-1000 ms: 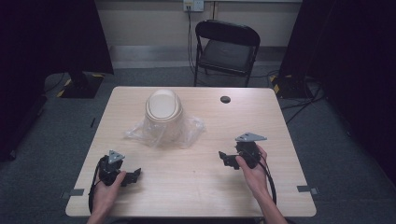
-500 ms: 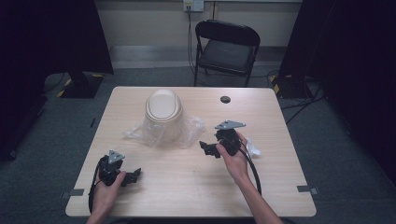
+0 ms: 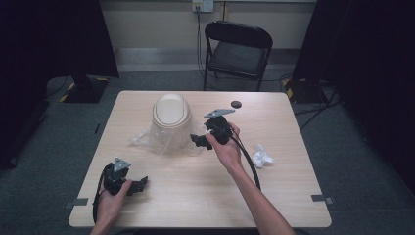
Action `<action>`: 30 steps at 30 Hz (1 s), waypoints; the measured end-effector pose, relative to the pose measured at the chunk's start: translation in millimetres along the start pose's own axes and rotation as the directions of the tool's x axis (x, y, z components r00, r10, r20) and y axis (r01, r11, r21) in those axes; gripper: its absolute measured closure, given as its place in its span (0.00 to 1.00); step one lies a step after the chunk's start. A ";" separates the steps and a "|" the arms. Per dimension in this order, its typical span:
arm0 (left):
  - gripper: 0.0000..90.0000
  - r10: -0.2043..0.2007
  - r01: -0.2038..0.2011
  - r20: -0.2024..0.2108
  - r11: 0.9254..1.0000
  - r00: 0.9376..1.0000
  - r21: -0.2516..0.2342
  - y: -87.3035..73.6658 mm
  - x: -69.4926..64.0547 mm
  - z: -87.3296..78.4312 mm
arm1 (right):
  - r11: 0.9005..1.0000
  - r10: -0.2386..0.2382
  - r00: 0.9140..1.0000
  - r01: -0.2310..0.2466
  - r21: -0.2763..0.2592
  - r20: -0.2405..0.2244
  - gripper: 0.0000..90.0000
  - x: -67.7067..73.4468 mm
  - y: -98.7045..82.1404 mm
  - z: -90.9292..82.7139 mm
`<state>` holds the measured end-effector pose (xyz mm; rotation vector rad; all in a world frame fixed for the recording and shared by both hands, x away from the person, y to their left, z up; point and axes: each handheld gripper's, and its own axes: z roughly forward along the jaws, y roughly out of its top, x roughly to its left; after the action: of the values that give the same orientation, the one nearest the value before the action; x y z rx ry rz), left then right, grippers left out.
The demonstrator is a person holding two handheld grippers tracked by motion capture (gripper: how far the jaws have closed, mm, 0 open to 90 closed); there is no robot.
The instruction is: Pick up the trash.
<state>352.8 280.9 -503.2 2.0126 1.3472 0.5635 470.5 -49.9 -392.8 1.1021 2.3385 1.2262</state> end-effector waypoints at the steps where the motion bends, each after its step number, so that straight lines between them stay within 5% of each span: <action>1: 0.00 0.000 0.000 0.001 1.000 1.000 0.000 0.0 0.0 0.0 | 1.000 -0.003 1.000 0.003 -0.004 0.002 0.15 -0.7 4.8 2.1; 15: 0.00 0.000 0.000 0.001 1.000 1.000 0.000 0.0 0.0 0.0 | 0.999 0.004 1.000 -0.005 -0.054 -0.013 0.15 0.5 55.3 29.5; 30: 0.00 0.000 0.000 0.001 1.000 1.000 -0.001 0.0 0.0 0.1 | 0.999 0.041 0.999 -0.041 -0.020 0.009 0.14 -4.8 60.0 54.3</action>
<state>352.8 280.9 -503.3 2.0123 1.3465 0.5634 533.5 -1.0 -378.3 1.1524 2.3029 1.2534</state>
